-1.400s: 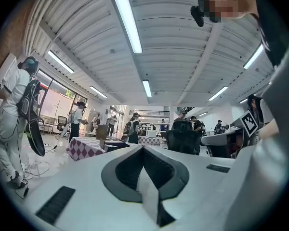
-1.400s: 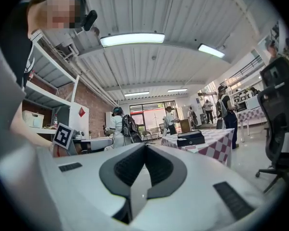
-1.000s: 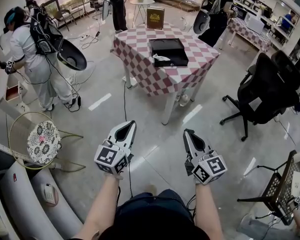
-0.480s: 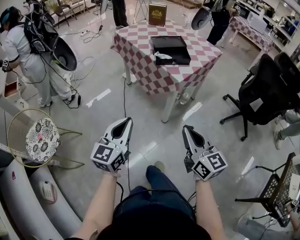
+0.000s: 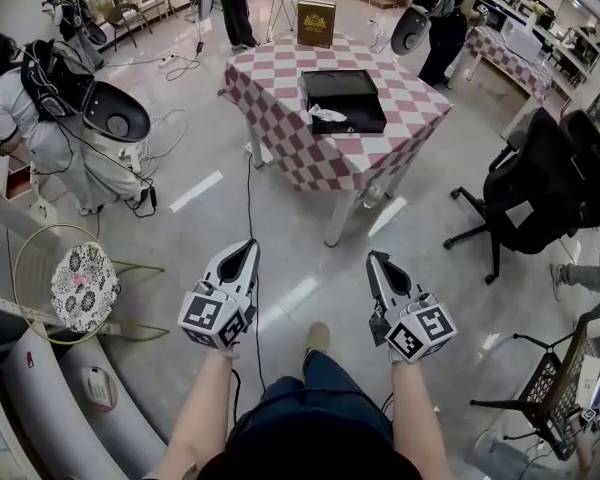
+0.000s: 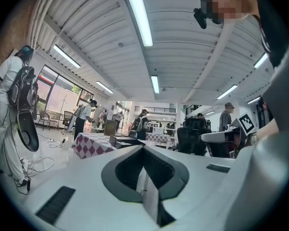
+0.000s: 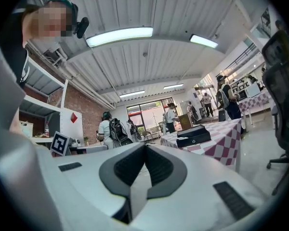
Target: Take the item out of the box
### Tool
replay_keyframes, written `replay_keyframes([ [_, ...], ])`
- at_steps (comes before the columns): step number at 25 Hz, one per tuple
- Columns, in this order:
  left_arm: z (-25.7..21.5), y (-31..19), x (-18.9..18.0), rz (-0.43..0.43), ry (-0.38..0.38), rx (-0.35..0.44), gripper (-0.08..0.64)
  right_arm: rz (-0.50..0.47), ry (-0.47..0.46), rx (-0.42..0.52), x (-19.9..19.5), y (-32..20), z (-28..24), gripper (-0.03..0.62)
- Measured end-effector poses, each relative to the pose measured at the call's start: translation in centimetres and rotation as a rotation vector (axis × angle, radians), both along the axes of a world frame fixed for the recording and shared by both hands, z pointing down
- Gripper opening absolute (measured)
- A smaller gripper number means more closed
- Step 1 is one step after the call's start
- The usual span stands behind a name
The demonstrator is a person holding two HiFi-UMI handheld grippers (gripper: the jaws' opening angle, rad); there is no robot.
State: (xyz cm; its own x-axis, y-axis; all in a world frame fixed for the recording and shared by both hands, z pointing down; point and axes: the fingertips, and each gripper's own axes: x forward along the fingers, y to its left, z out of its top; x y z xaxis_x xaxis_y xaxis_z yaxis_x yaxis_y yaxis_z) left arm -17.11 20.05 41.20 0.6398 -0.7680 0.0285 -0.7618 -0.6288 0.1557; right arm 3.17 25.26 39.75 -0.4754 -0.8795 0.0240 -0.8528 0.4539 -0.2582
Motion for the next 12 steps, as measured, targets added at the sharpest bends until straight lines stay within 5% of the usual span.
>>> replay_keyframes([
  [12,-0.6,-8.0,2.9,-0.004,0.013,0.02,0.0,-0.016,0.004,-0.005,2.7,-8.4,0.1,0.003],
])
